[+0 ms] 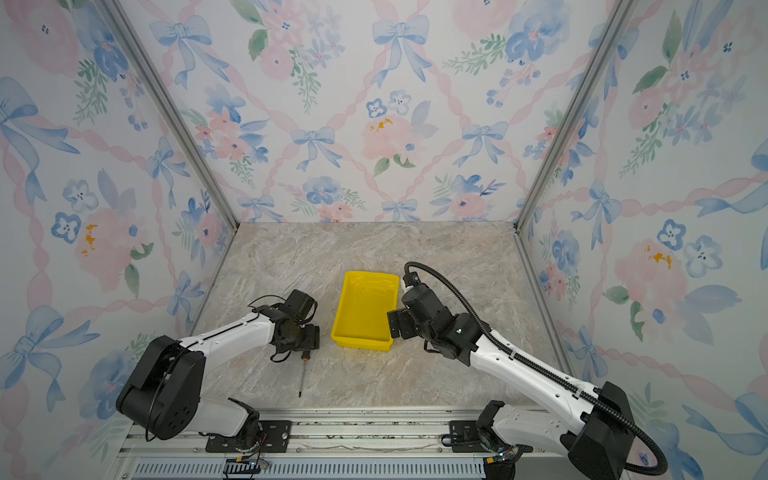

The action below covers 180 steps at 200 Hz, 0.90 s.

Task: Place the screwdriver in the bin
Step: 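Lower the left gripper onto the screwdriver handle while the right arm moves toward the bin, then lift the screwdriver with the left gripper and carry it over the yellow bin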

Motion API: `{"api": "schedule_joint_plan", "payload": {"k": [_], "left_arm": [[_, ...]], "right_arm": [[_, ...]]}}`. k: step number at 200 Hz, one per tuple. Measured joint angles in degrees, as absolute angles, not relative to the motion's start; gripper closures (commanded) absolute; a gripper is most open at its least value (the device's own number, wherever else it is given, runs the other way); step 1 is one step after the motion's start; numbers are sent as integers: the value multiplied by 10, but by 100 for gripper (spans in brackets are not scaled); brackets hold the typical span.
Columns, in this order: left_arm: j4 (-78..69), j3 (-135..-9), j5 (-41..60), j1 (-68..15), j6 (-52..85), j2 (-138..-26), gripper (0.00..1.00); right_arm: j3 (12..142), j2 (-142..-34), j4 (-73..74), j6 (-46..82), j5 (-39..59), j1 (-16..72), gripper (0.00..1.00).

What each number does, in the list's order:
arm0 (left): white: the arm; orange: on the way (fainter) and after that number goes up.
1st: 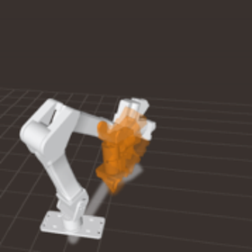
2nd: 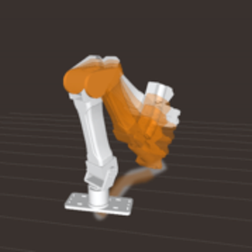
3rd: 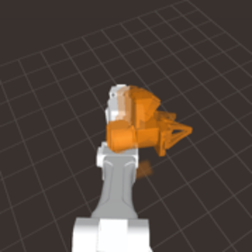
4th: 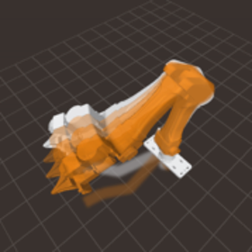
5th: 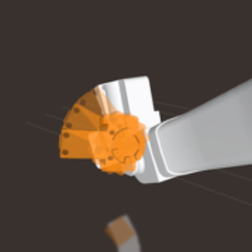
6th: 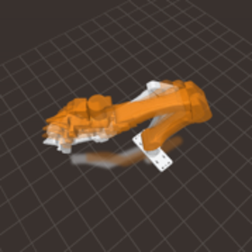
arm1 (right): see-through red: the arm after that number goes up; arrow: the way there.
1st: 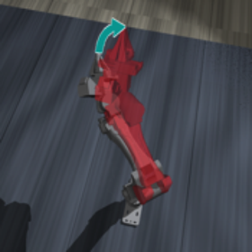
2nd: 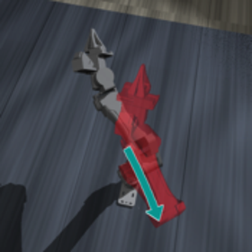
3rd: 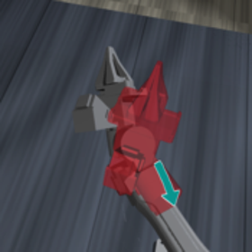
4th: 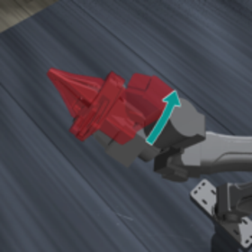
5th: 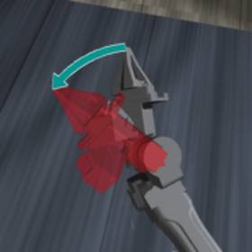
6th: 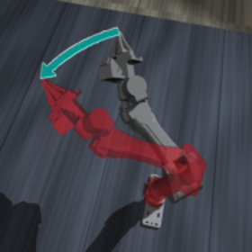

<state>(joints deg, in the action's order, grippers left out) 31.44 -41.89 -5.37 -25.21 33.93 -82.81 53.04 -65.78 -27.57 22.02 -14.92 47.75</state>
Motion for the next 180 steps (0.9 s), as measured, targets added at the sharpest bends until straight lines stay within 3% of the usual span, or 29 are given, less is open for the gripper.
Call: {"api": "schedule_joint_plan", "payload": {"k": [45,115,180], "left_arm": [[314,-435,-77,-265,363,-841,50],[314,-441,-98,-282,385,-863,66],[314,-446,-112,-285,392,-868,95]], "right_arm": [[530,-656,-277,214,-149,477,3],[521,-620,-275,215,-149,468,3],[512,-610,-263,212,-140,464,3]]}}
